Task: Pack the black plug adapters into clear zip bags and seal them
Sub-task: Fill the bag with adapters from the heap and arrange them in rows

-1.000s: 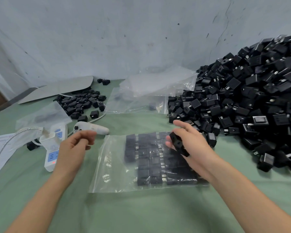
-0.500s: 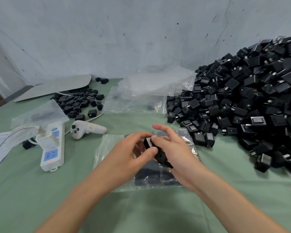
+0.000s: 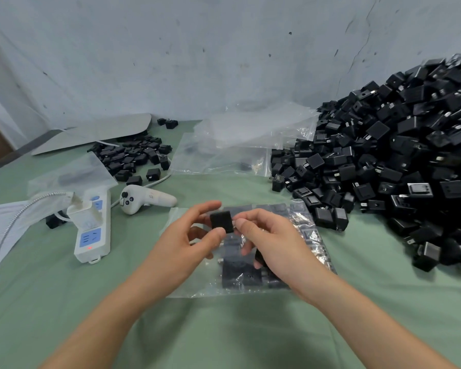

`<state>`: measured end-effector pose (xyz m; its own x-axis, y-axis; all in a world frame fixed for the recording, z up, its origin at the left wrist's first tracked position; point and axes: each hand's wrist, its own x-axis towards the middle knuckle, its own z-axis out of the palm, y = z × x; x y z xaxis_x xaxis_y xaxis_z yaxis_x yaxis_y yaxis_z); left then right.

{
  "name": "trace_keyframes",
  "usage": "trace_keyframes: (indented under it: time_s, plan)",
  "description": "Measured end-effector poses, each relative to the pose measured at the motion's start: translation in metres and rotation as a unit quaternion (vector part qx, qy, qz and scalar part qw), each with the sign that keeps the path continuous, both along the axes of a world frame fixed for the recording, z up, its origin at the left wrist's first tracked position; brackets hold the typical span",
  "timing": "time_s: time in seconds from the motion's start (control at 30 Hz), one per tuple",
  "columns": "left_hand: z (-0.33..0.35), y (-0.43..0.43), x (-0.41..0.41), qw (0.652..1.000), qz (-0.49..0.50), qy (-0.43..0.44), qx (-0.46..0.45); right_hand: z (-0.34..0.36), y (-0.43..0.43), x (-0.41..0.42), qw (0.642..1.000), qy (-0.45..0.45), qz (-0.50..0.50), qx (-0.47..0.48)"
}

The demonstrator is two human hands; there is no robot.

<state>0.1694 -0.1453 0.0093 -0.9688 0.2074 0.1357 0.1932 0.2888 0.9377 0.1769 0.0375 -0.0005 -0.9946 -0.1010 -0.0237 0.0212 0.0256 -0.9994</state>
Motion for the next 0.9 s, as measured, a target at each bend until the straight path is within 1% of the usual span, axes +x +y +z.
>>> trace_keyframes:
  time_s: [0.07,0.17,0.23,0.3,0.33,0.4,0.47,0.53,0.6,0.67,0.73,0.8,0.9]
  plan:
    - [0.005,-0.001,0.001,0.996,0.012,-0.063,0.068,-0.001,-0.001,0.002,0.997,0.051,-0.009,0.059]
    - [0.007,-0.007,0.002,0.972,-0.007,-0.159,0.173,-0.003,-0.003,0.005,0.986,0.124,-0.008,0.107]
    - [0.005,-0.014,0.003,0.961,-0.027,-0.19,0.2,-0.003,-0.005,0.007,0.974,0.168,-0.003,0.153]
    - [0.004,-0.024,0.001,0.964,-0.03,-0.179,0.196,-0.003,-0.004,0.007,0.963,0.197,-0.002,0.185]
    - [0.002,-0.031,-0.001,0.973,-0.018,-0.156,0.172,-0.003,-0.002,0.006,0.956,0.21,-0.009,0.205]
    - [-0.004,-0.051,-0.008,0.994,0.034,-0.084,0.062,-0.004,0.005,0.003,0.933,0.235,-0.032,0.272]
    - [-0.011,-0.073,-0.012,0.994,0.099,-0.03,-0.041,-0.006,0.014,0.0,0.897,0.256,-0.058,0.357]
    - [-0.021,-0.092,-0.014,0.984,0.149,-0.004,-0.095,-0.007,0.02,-0.003,0.86,0.278,-0.083,0.42]
    - [-0.031,-0.103,-0.012,0.977,0.157,0.007,-0.144,-0.008,0.024,-0.006,0.825,0.3,-0.096,0.47]
    - [-0.038,-0.106,-0.007,0.972,0.136,0.015,-0.192,-0.011,0.027,-0.008,0.802,0.312,-0.1,0.5]
    - [-0.041,-0.104,-0.001,0.967,0.11,0.035,-0.226,-0.015,0.028,-0.01,0.785,0.313,-0.102,0.525]
    - [-0.042,-0.102,0.002,0.965,0.089,0.056,-0.241,-0.019,0.029,-0.01,0.77,0.312,-0.103,0.546]
    - [-0.04,-0.106,0.002,0.962,0.111,0.059,-0.242,-0.023,0.031,-0.011,0.761,0.305,-0.104,0.563]
